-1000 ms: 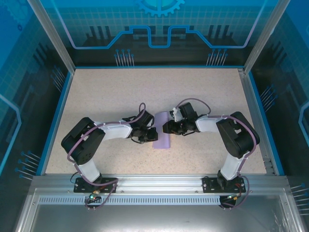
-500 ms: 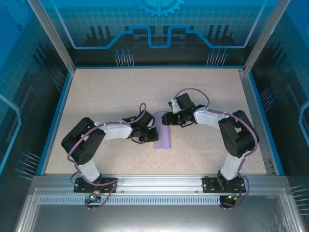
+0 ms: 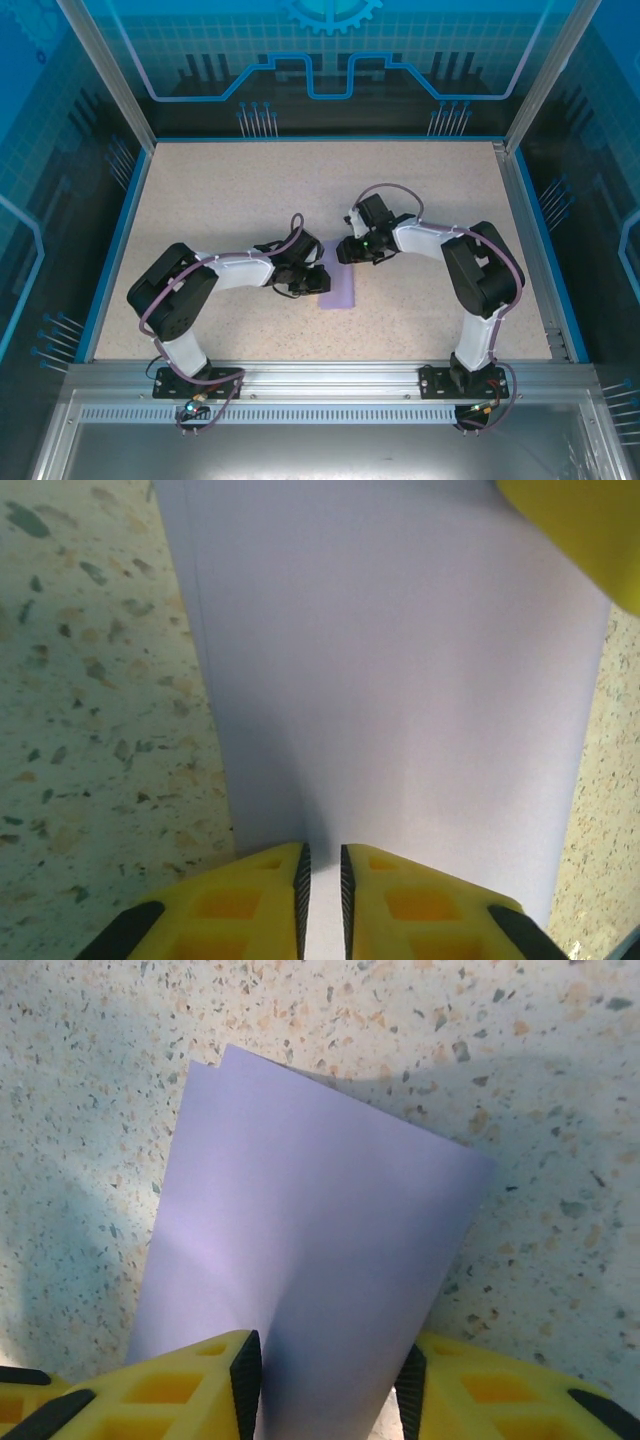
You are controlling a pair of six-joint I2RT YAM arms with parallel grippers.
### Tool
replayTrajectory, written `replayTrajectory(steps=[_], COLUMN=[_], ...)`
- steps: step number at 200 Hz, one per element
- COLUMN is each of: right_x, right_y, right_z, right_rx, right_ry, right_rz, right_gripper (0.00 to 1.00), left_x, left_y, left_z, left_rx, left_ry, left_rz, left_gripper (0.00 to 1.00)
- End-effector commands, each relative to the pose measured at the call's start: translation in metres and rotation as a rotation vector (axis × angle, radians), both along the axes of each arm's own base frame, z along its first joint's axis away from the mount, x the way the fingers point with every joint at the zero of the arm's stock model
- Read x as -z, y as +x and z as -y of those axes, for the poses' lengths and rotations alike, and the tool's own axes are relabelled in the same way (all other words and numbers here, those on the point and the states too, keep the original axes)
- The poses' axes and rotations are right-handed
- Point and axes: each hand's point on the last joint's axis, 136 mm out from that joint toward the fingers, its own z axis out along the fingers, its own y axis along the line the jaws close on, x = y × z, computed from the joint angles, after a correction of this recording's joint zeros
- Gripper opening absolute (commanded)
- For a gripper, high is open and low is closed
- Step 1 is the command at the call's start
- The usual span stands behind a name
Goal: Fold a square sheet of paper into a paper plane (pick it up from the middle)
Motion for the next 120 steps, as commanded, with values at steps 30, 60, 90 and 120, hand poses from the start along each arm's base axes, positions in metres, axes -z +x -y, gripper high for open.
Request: replayTrajectory(steps=[30,60,90,120], right_x=[0.006,0.006,0.008,0.009], right_y=[-0.002,-0.003,-0.005,-0.006], right_z=[-0.004,-0.005,-0.007,-0.010], right_rx=[-0.074,-0.095,-0.117,-0.132], right_ry=[-0.074,-0.091,-0.101,-0.110], right_rz=[0.024,0.038,0.046,0.051], right_gripper=[0.41,0.40,0.40,0.40], left_x=[-0.032,-0.049,-0.057,-0.060], left_y=[-0.002,0.005,0.016,0.021], left_z=[0.005,-0.006,-0.028,-0.042], left_rx=[0.044,0.039,-0.020,-0.051], left_ry=[-0.015,0.025,0.045,0.050], left_rz=[0.033,0.072,0.090,0.095], left_gripper=[0.26,0.27,0.28,0.28])
